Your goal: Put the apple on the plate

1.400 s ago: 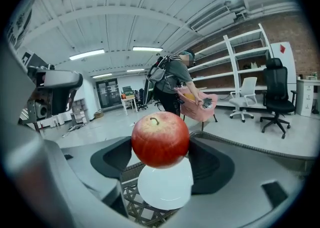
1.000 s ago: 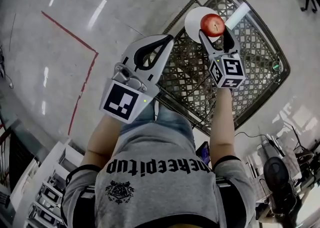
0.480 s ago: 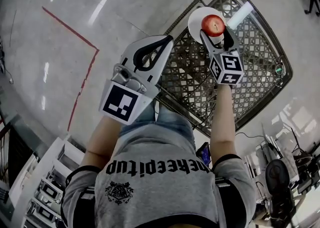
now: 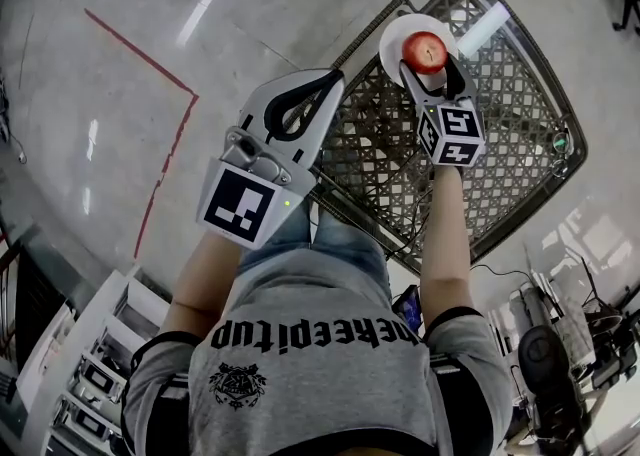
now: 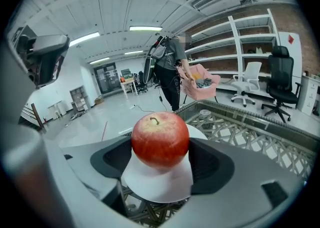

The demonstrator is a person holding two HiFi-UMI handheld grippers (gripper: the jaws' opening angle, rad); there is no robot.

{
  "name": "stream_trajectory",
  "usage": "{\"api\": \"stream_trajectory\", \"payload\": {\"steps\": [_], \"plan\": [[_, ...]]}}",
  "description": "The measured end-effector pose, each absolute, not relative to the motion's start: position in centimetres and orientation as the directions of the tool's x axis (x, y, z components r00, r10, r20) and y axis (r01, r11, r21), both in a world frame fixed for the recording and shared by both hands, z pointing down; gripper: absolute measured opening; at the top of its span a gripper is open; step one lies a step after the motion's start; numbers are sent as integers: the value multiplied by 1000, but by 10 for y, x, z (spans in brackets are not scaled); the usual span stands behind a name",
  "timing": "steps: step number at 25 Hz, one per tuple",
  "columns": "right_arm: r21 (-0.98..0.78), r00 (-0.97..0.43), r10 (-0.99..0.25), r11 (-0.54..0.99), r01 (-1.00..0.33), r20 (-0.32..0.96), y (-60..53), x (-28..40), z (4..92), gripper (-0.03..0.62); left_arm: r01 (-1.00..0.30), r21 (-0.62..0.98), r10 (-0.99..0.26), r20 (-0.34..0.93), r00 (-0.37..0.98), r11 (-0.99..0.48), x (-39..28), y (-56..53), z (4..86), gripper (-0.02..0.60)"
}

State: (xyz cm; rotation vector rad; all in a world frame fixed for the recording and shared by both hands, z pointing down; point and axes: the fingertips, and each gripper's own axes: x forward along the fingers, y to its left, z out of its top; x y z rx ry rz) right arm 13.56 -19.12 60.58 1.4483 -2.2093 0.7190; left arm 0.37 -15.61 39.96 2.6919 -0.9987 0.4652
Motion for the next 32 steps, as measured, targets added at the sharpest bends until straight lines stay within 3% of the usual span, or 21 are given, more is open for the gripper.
{"api": "stream_trajectory", "payload": {"steps": [25,29,32], "plan": [[-206,-359,-737,294,-933,573,-182,139,588,387,-650,96,-582,362,728,-754,3,-149,394,26],[-215,-369,-749,300,-929,550,-171,133,568,343,-627,102,-562,348,750,-773,7,-143,387,26],[-218,-366,-768,294,-931,526,-163,132,552,262,-601,110,-540,334,773,-792,12,-140,385,26]]}}
